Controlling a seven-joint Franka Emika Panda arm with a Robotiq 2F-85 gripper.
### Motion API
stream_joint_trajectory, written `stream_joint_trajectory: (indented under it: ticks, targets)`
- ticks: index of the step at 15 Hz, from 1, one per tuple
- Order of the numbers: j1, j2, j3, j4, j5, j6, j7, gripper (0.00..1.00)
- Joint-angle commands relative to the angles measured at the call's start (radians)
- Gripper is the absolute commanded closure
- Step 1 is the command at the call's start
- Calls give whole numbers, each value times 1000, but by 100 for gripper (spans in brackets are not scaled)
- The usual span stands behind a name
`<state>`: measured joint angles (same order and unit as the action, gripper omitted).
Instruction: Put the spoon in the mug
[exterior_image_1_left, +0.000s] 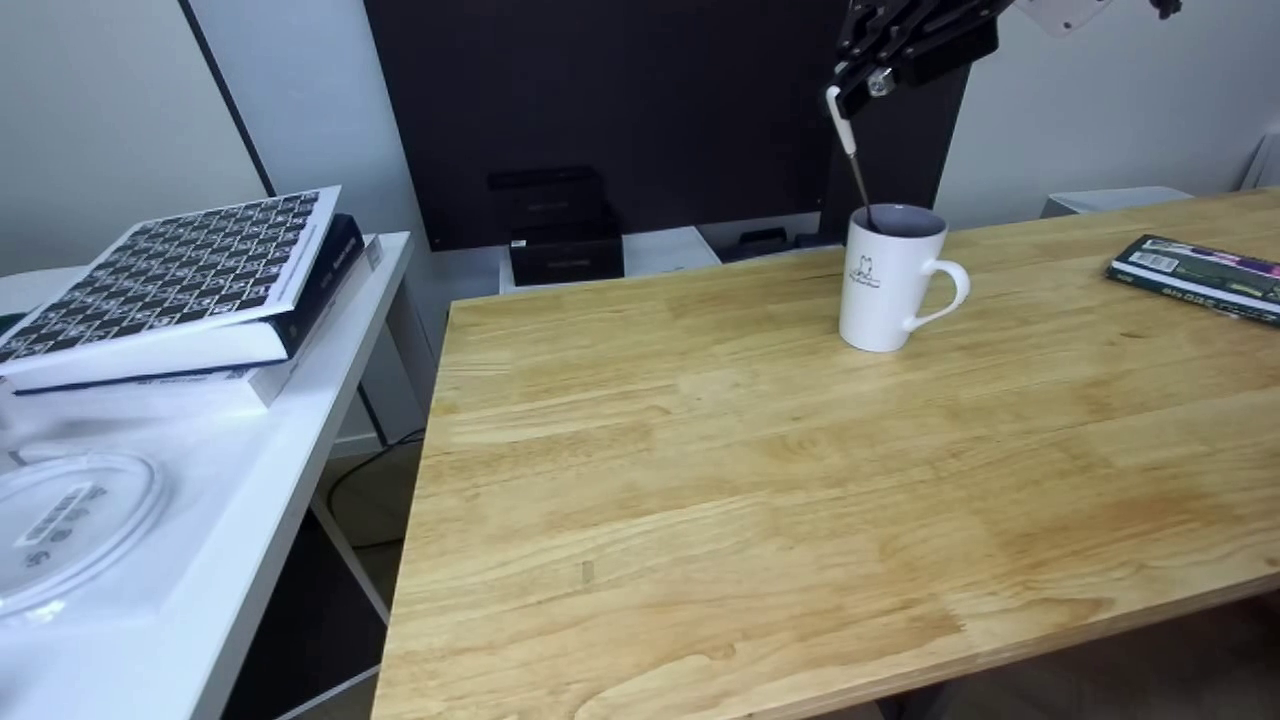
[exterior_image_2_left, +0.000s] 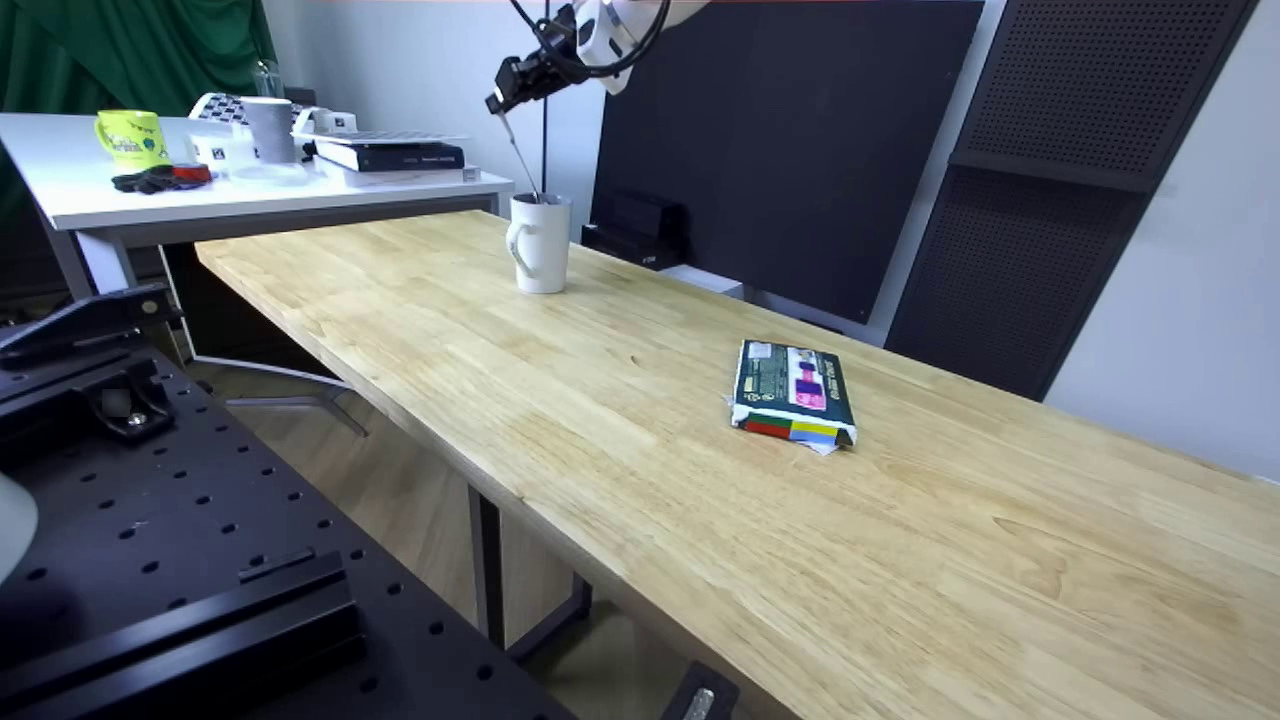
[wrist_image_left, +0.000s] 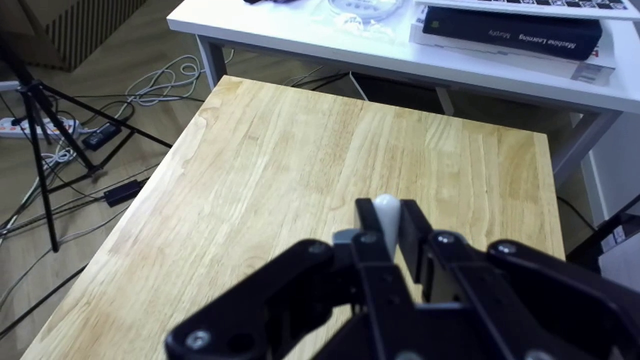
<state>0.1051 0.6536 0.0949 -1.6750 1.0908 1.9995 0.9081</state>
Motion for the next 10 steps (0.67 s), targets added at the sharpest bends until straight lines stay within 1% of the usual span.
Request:
stream_joint_trajectory:
  ticks: [1, 10]
  targets:
    - [-9, 8, -11, -4, 39, -24, 22, 96]
    - [-11, 29, -27, -34, 57, -28, 24, 96]
